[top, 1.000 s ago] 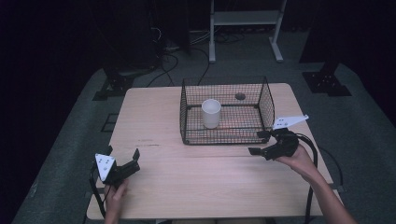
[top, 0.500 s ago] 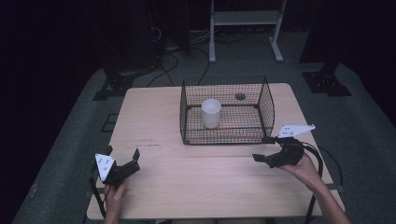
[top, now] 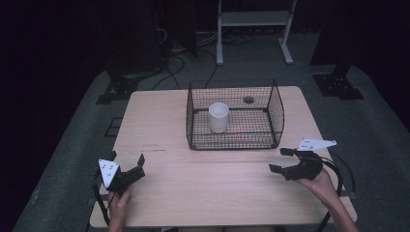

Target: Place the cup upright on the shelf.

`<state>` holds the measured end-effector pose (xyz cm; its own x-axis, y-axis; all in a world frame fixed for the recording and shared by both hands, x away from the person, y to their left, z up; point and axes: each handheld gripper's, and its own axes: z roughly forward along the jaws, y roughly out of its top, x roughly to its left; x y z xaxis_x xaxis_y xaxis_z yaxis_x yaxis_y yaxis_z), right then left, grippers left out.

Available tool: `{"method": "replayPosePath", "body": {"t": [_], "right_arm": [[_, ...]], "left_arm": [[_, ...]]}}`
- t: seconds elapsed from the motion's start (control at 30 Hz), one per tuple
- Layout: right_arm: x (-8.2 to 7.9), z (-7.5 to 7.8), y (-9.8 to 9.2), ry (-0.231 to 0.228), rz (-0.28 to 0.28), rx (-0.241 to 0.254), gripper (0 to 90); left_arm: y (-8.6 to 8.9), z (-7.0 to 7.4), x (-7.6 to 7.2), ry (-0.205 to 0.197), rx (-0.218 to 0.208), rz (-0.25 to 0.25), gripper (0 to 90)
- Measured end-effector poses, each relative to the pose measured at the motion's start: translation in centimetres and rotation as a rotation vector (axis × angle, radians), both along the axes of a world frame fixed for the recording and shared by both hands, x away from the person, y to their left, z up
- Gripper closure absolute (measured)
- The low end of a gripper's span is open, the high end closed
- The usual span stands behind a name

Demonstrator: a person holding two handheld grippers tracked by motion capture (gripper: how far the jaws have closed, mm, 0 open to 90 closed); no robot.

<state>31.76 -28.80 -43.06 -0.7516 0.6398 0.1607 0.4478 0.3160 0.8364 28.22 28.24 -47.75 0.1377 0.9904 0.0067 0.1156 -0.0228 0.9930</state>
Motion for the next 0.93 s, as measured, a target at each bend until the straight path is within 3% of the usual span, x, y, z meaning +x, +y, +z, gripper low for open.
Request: {"method": "replayPosePath", "body": {"t": [0.27, 0.33, 0.7, 0.8, 0.93], "right_arm": [[-1.5, -1.3, -1.0, -0.002, -0.042, 0.069, 13.2], [-2.0, -1.5, -1.1, -0.007, -0.055, 0.067, 13.2], [-4.1, -2.5, -1.2, -0.086, -0.117, 0.132, 13.3], [-4.6, -3.2, -1.7, -0.076, -0.149, 0.169, 13.2], [-5.2, -3.8, -1.6, -0.081, -0.164, 0.171, 13.3]], "left_arm": [[0.0, 0.0, 0.0, -0.001, 0.003, 0.000, 0.0], [0.0, 0.0, 0.0, 0.000, 0.003, 0.000, 0.0], [0.0, 0.0, 0.0, 0.001, 0.000, 0.000, 0.0], [0.0, 0.0, 0.0, 0.002, -0.003, 0.002, 0.0], [0.0, 0.0, 0.0, 0.001, -0.003, 0.002, 0.0]]}}
